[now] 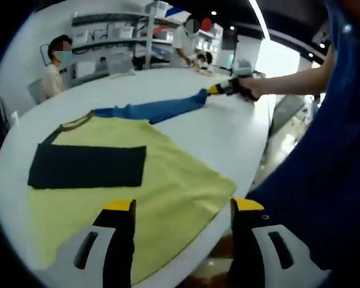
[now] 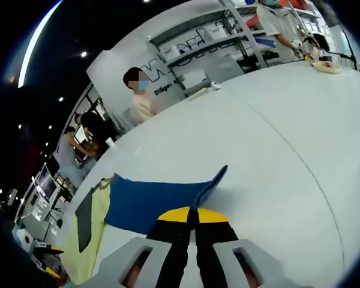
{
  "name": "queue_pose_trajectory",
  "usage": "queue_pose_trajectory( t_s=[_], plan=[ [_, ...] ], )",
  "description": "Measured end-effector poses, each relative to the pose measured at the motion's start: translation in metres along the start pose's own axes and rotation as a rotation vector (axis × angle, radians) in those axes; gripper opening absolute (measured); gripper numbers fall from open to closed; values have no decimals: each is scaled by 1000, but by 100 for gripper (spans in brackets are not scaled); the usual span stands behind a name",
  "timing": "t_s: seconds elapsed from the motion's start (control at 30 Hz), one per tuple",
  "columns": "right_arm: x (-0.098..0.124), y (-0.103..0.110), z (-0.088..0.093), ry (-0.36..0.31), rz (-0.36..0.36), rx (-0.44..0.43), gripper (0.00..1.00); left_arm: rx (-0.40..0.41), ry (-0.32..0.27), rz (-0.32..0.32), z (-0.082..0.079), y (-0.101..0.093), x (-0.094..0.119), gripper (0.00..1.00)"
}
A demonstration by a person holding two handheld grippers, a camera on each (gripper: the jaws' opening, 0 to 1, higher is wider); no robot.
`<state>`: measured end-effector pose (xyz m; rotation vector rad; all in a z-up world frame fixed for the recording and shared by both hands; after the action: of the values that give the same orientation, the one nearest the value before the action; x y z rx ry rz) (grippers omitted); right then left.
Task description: Fold the garment on the visible template until the final outline fits inside the template.
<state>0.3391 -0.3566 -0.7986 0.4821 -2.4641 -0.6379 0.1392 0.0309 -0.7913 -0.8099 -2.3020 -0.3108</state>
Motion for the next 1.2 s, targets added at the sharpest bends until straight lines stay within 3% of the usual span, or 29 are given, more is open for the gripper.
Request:
queue_pose_trajectory(
  t_s=[0.07, 0.17, 0.27, 0.4, 0.63, 0.97, 1.2],
  plan=[
    [0, 6, -2, 2, -2, 15, 0, -11, 26, -19, 7, 10, 5, 73],
    [0, 21, -8, -1, -10, 40, 0, -29, 82, -51, 25, 35, 16, 69],
    [-2, 25, -13, -3, -18, 57, 0, -28, 93, -71, 33, 49, 23, 70],
    [-1, 36, -20, -5, -31, 74, 0, -20, 107, -78, 40, 58, 29, 69],
    [-10, 80, -34, -2, -89, 129, 0, -25, 126, -78, 51, 70, 39, 69],
    [-29, 137, -46, 11, -176, 193, 0, 29, 81, -83, 51, 85, 53, 67],
    [-39, 166, -49, 23, -233, 220, 0, 64, 39, -87, 49, 95, 61, 66]
  ],
)
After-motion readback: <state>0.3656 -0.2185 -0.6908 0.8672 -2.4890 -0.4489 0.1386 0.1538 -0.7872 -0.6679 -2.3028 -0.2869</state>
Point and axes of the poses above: the point that each gripper's makers call its tool centre point, and the gripper's own axes: x roughly backward along the fingers, y roughly to its left, z roughly out of its underside, the point moved 1 cm from there along x, roughly backward along the fingers, and after that the axes turned 9 degrees about -z, right-handed, at the moved point
